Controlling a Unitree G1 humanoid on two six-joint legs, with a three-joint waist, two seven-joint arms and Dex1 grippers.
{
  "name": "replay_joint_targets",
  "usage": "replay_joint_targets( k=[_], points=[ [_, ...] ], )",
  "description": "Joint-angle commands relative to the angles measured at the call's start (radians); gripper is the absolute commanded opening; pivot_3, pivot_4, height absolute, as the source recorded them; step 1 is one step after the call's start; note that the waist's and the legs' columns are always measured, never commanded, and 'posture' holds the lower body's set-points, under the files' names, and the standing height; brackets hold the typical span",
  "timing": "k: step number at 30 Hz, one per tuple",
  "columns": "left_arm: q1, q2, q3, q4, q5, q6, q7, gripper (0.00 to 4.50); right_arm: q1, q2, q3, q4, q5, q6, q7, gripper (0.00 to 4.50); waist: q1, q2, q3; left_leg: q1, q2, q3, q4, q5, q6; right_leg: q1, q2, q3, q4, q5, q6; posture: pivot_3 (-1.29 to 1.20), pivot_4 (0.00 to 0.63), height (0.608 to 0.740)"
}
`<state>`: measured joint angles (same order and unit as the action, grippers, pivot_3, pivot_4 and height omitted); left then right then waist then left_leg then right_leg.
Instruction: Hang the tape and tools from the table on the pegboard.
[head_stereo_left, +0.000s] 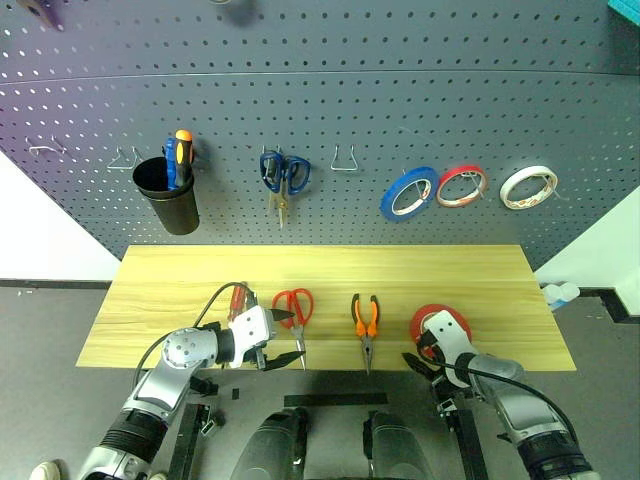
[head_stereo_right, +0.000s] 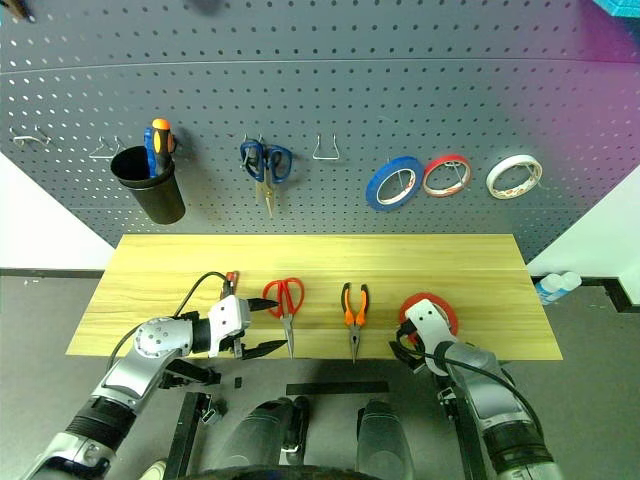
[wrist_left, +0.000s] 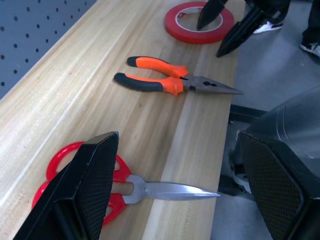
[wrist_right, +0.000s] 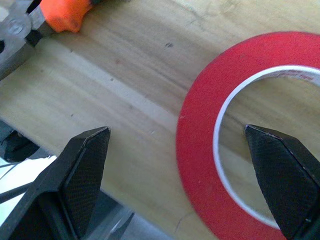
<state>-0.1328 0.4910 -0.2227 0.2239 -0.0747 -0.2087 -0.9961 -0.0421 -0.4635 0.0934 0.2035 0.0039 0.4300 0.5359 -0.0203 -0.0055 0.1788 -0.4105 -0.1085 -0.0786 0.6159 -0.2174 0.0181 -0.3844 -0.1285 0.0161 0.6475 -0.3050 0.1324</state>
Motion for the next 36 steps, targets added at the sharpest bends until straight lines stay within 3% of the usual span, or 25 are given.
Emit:
replay_joint_targets(
  k=[1,4,14,21,30,36],
  points=[
    [-0.002,0.005,0.002,-0.019,-0.005,-0.001,-0.001,3.93,-0.003,0.002,0.005,0.038,-0.009,0.003,-0.003,4.50,0.000,0.000,0.000,0.000,0.000,0.000,0.000,0.000,0.000,0.000,0.000,0.000,0.000,0.000,0.000,-0.10,0.180,0.733],
    [0.000,0.007,0.003,-0.021,-0.005,0.000,0.000,3.96,-0.005,-0.002,0.012,0.045,-0.019,-0.001,-0.006,3.93,0.000,0.000,0.000,0.000,0.000,0.000,0.000,0.000,0.000,0.000,0.000,0.000,0.000,0.000,0.000,-0.10,0.181,0.733],
    [-0.006,0.002,0.004,-0.013,-0.004,-0.002,0.004,3.96,0.002,-0.003,0.018,0.039,-0.022,-0.001,0.001,0.70,0.000,0.000,0.000,0.000,0.000,0.000,0.001,0.000,0.000,0.001,0.000,0.000,0.000,0.000,-0.001,-0.10,0.179,0.733],
    [-0.013,-0.001,0.017,-0.010,-0.010,-0.003,0.017,3.96,0.037,-0.021,0.004,-0.079,-0.028,-0.010,-0.014,0.69,0.003,0.000,0.000,0.000,0.000,-0.001,0.000,0.000,0.000,0.000,0.000,0.000,0.000,0.000,-0.001,-0.09,0.176,0.733],
    [-0.108,-0.061,0.099,-0.087,-0.146,0.080,0.046,3.96,0.117,-0.119,-0.027,-0.408,-0.157,-0.127,-0.099,0.69,0.003,0.000,0.001,-0.003,0.000,-0.001,0.001,0.001,-0.002,-0.004,0.001,-0.001,0.001,0.001,-0.001,-0.10,0.172,0.733],
    [-0.179,-0.086,0.104,-0.146,-0.222,0.143,0.013,3.96,0.134,-0.168,-0.048,-0.515,-0.273,-0.238,-0.173,0.69,0.003,0.000,0.001,-0.004,0.000,-0.001,0.000,0.002,-0.002,-0.004,0.003,-0.001,0.000,0.001,0.000,-0.12,0.163,0.733]
  ],
)
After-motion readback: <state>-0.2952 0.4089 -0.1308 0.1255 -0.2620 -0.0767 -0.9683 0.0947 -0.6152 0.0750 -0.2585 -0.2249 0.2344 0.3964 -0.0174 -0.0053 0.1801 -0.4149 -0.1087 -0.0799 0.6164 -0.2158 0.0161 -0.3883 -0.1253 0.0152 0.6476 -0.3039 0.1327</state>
